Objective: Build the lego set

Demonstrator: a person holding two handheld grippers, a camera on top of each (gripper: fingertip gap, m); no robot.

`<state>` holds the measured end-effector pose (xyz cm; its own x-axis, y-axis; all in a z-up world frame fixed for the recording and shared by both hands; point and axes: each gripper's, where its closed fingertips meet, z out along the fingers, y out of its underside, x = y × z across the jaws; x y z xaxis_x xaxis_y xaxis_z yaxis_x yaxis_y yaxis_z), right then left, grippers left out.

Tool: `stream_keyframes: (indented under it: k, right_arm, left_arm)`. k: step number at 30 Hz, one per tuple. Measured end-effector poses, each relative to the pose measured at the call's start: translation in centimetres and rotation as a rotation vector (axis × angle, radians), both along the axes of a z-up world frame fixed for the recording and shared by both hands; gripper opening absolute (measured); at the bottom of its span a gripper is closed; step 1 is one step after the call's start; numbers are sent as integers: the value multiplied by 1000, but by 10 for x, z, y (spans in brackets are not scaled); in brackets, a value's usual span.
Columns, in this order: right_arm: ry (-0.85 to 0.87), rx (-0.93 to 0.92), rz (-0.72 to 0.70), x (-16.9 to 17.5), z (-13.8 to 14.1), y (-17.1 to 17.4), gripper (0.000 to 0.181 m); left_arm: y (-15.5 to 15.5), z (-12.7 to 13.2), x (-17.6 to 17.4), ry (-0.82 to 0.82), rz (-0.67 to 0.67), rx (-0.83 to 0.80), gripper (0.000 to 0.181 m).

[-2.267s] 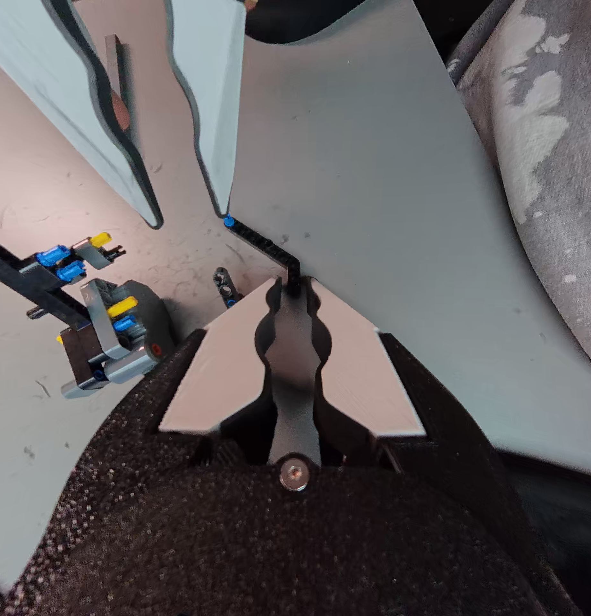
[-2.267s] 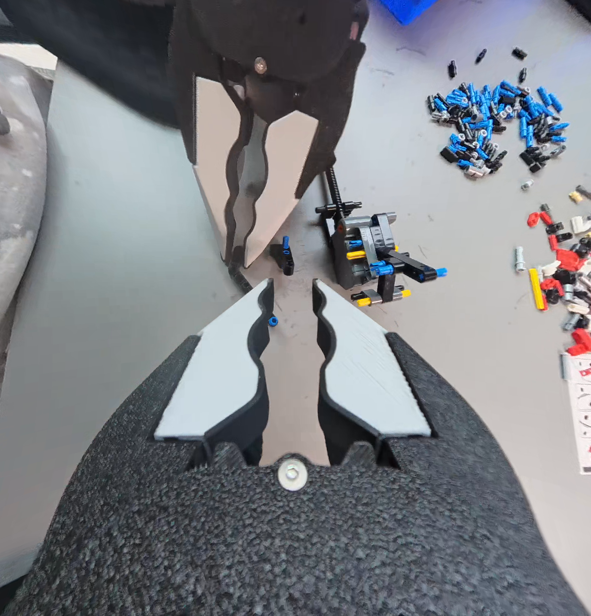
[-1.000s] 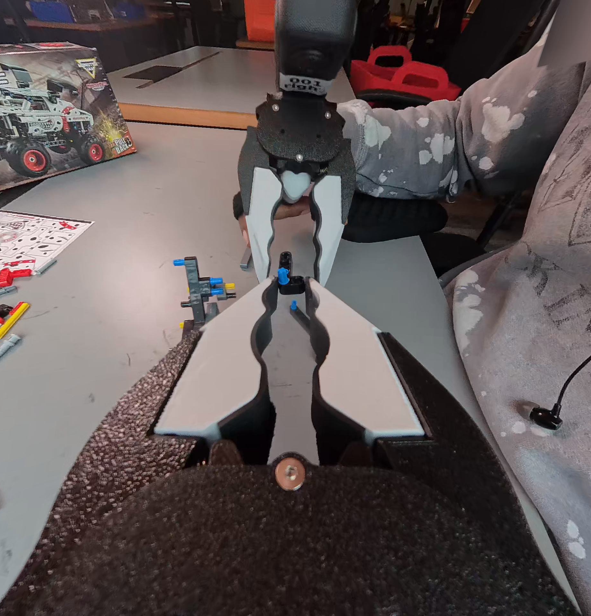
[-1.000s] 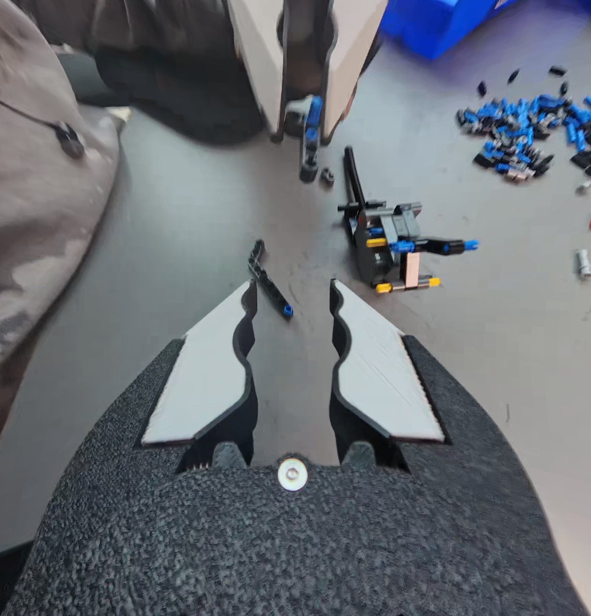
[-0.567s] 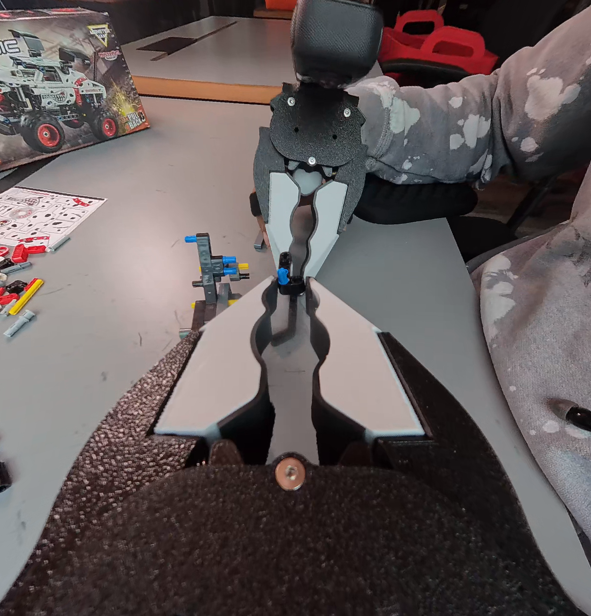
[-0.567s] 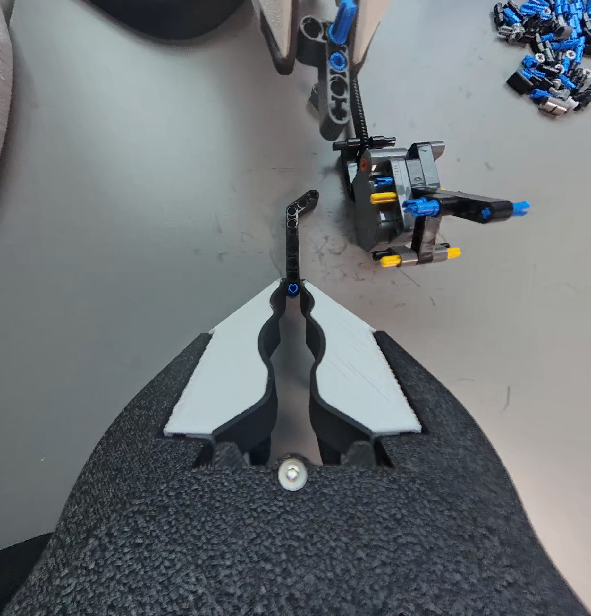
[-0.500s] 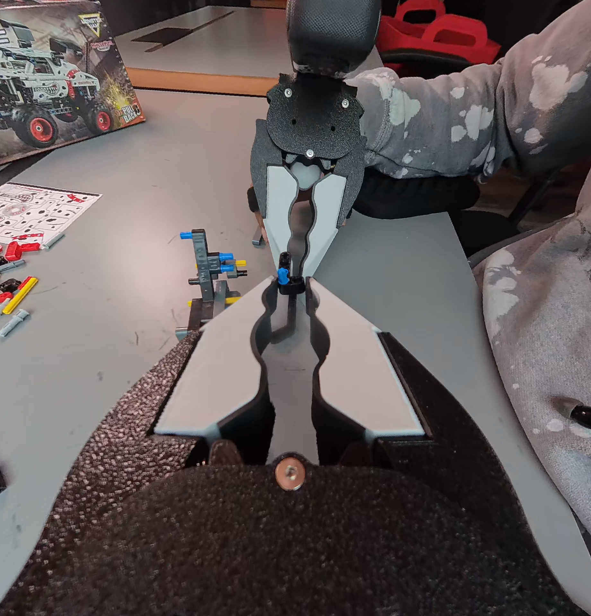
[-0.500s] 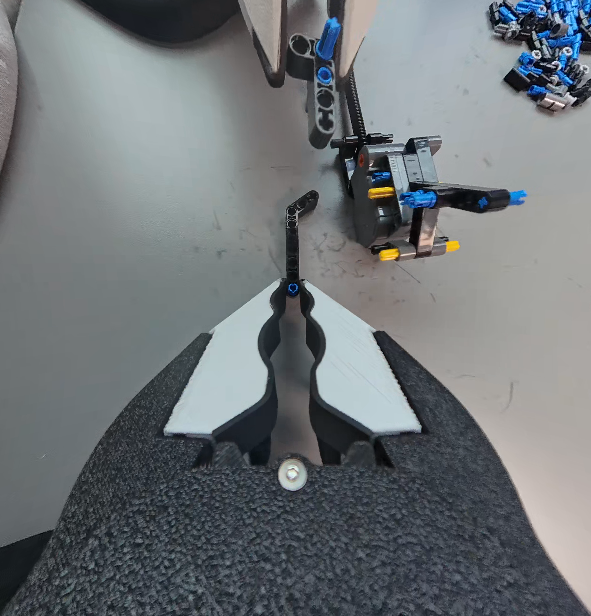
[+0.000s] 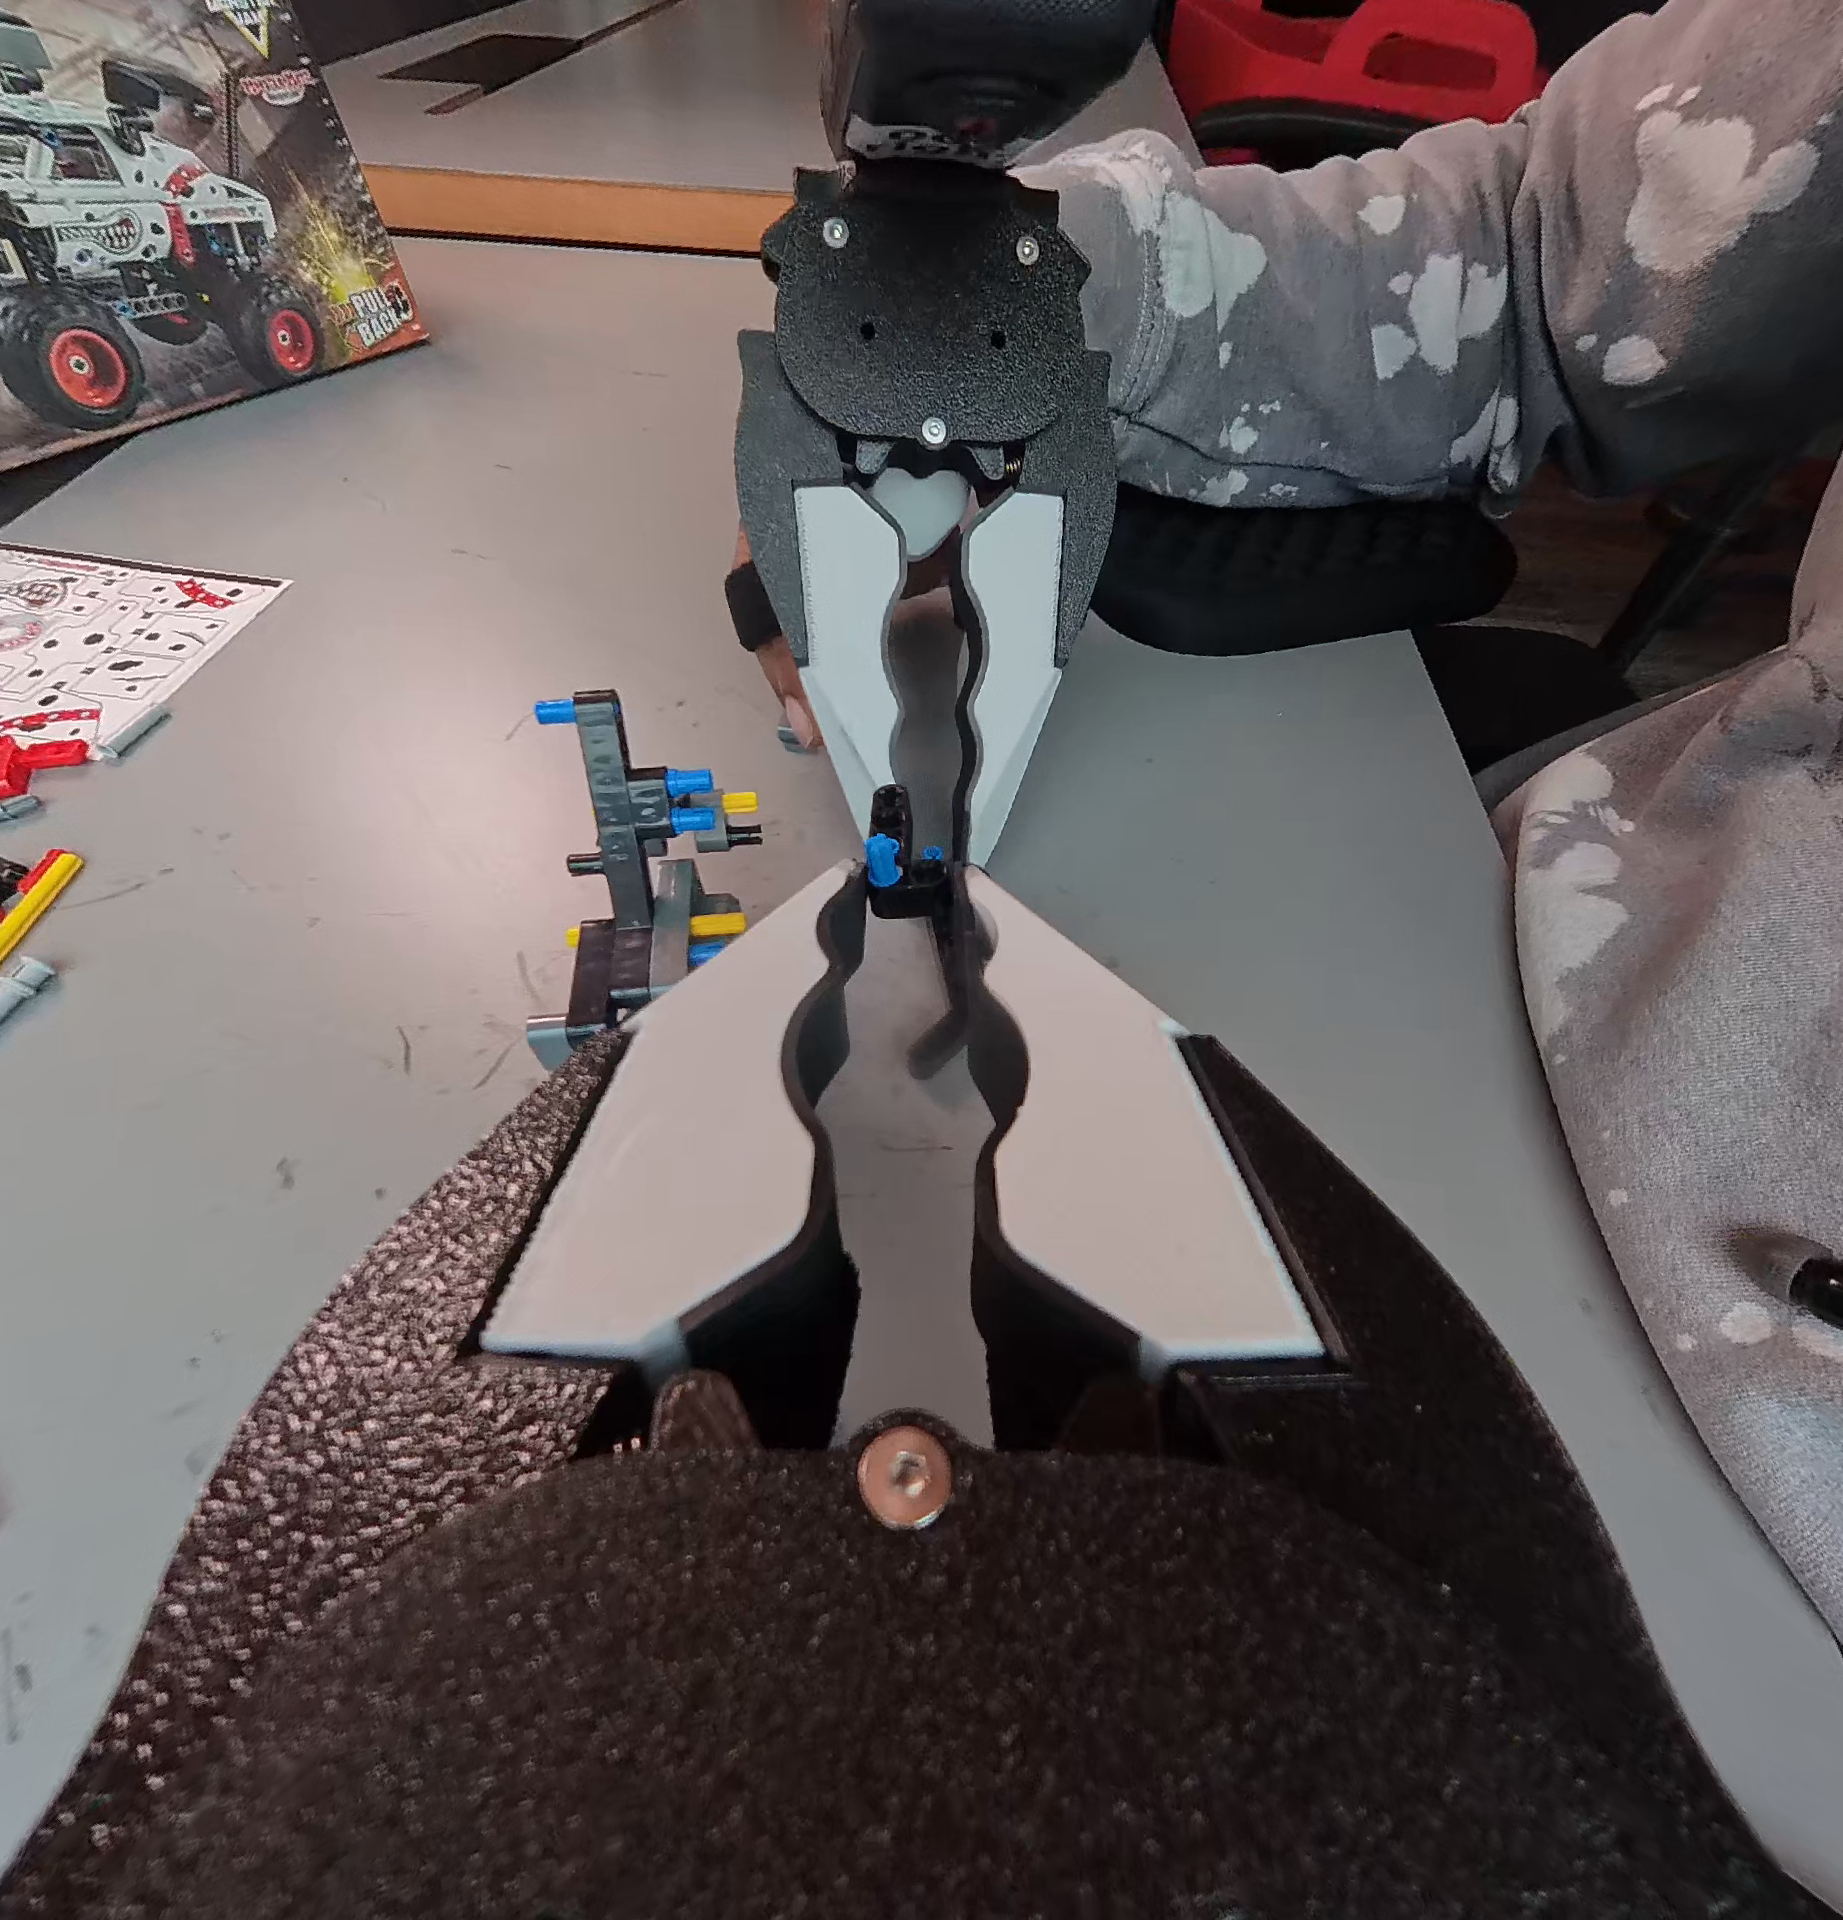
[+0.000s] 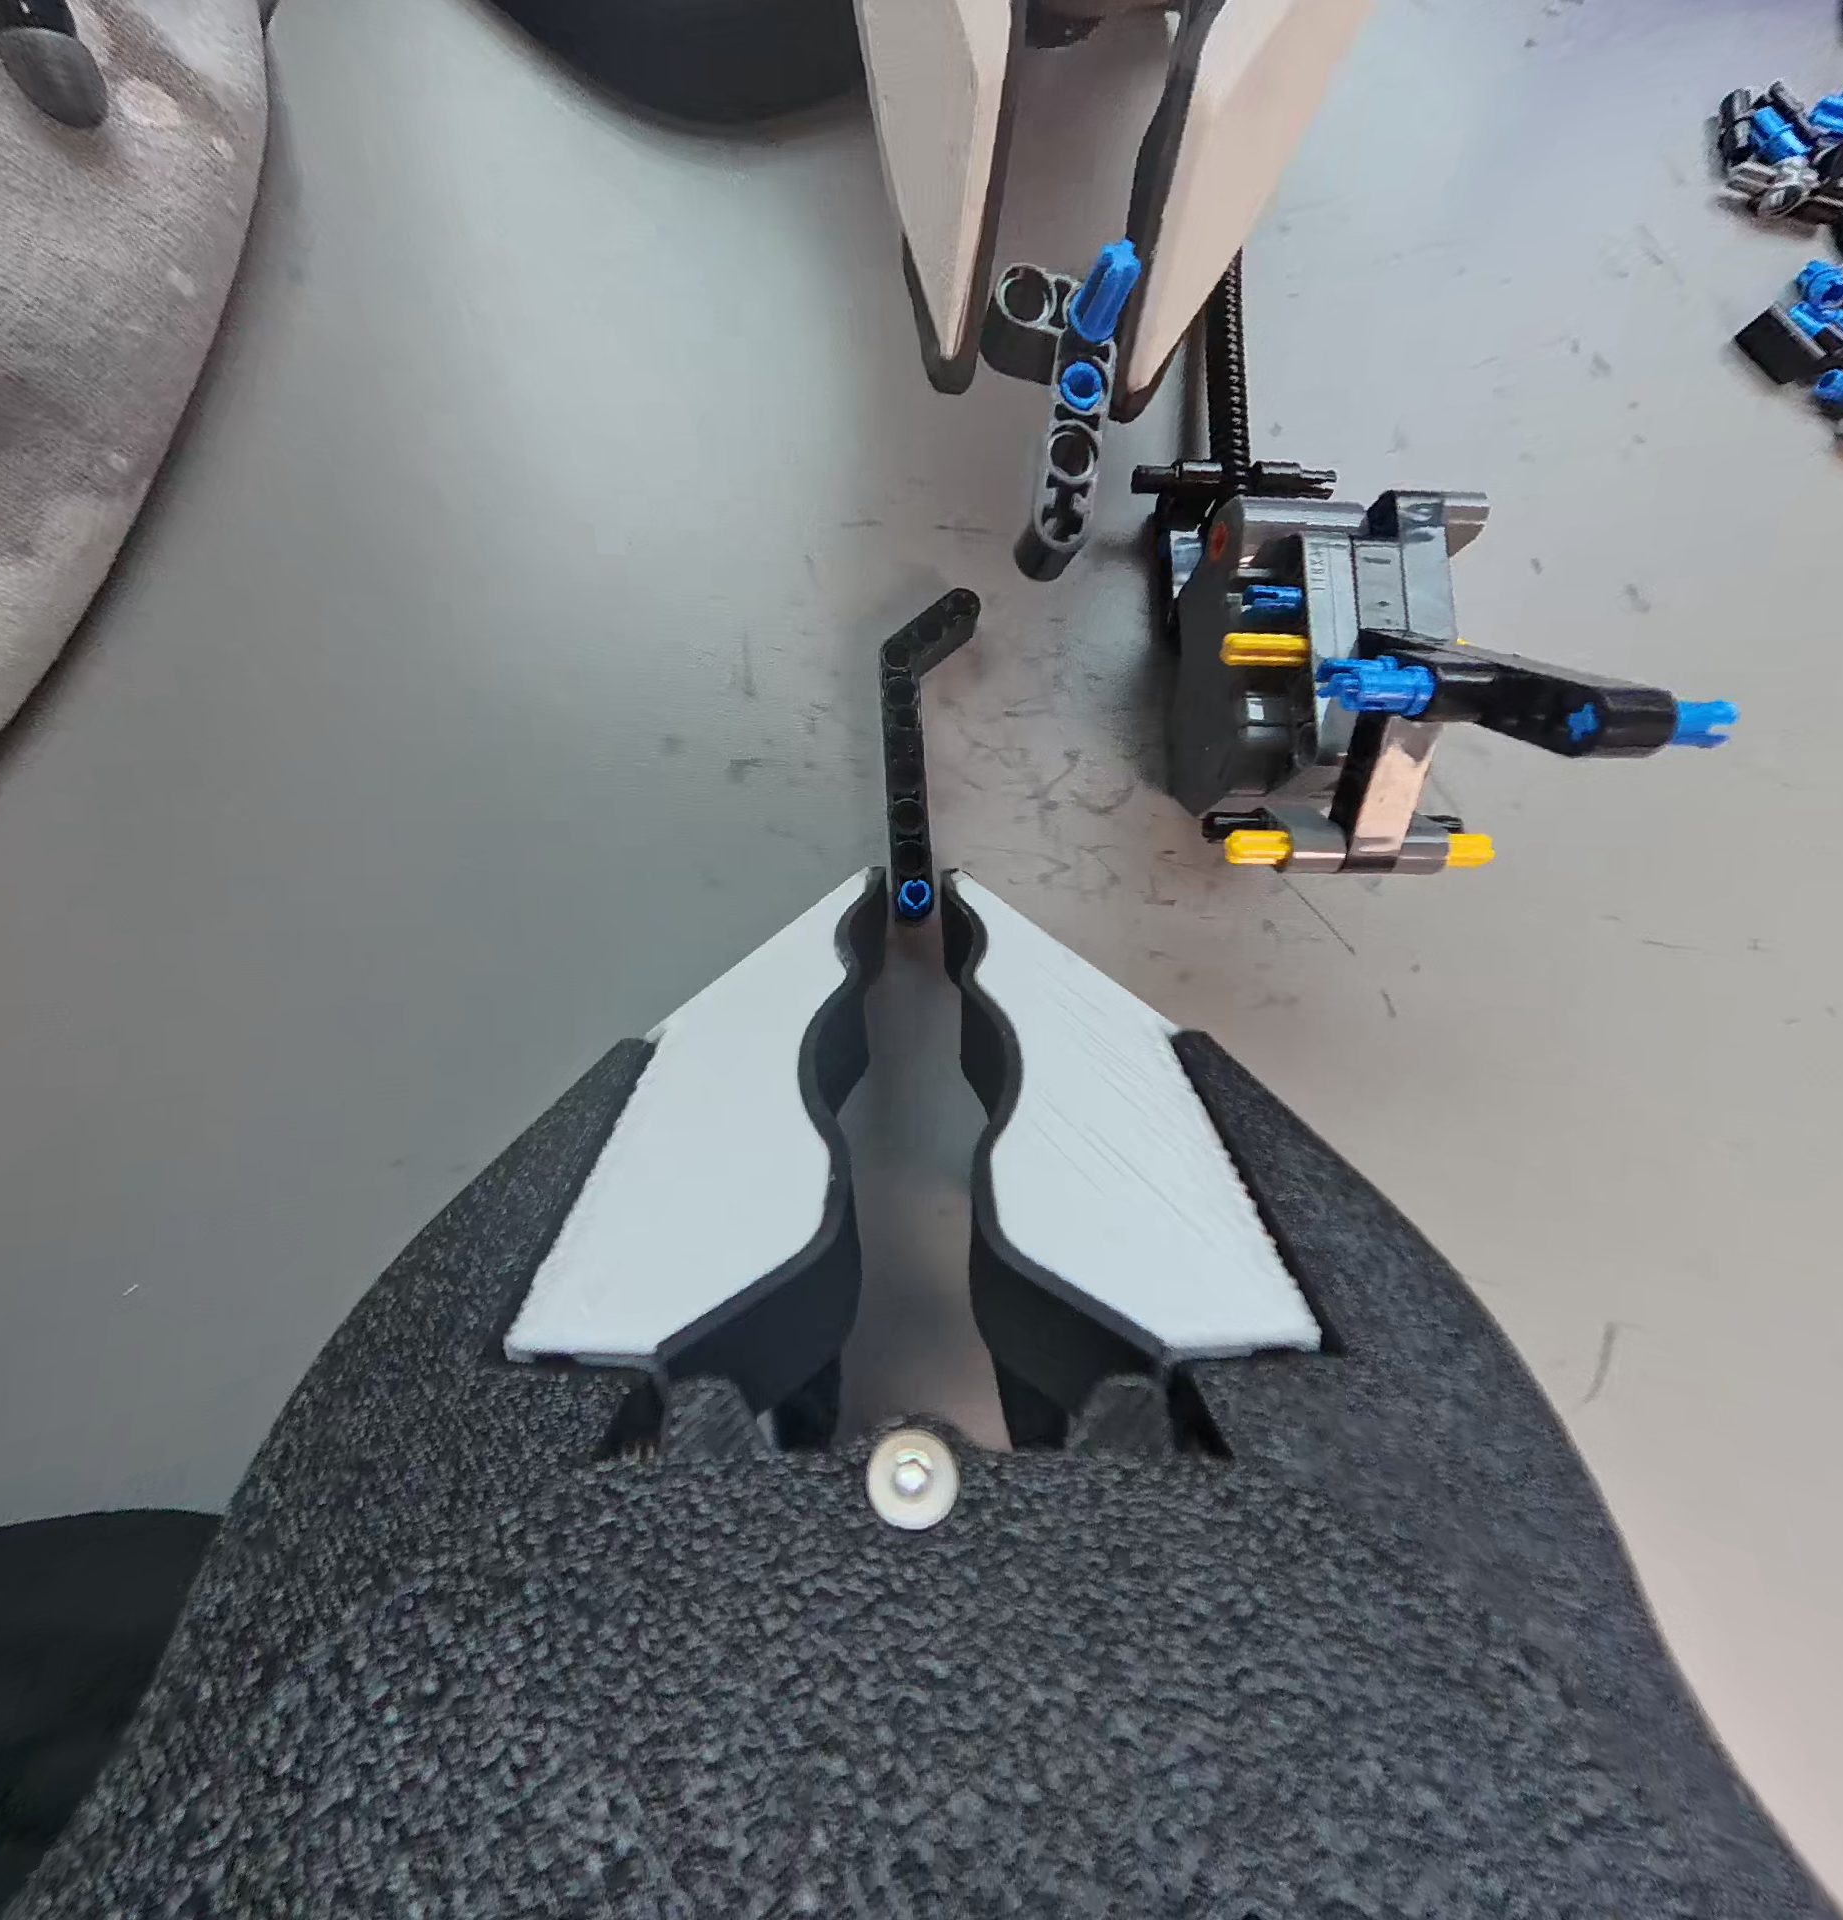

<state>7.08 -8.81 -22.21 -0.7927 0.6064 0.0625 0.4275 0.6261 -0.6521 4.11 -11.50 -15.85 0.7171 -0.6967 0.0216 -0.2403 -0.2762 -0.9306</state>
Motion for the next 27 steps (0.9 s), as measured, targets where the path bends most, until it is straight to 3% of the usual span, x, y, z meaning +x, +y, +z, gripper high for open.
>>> stream_keyframes:
  k: [1,4,8,11,27]
  right_arm:
    - [15,-14,-12,-1,3,1,17]
    - [81,-85,-70,-5,22,5,26]
    - [266,-209,-141,-18,59,5,22]
    - [340,-250,-137,-22,72,-4,21]
    - [377,-272,-100,-26,70,-24,7]
  left_arm:
    - [0,1,0,0,2,5,16]
    - [1,3,0,-1,5,22,16]
    - [2,7,1,-4,2,54,16]
    - [1,9,4,-2,-9,77,16]
    - [-3,0,9,44,-43,44,19]
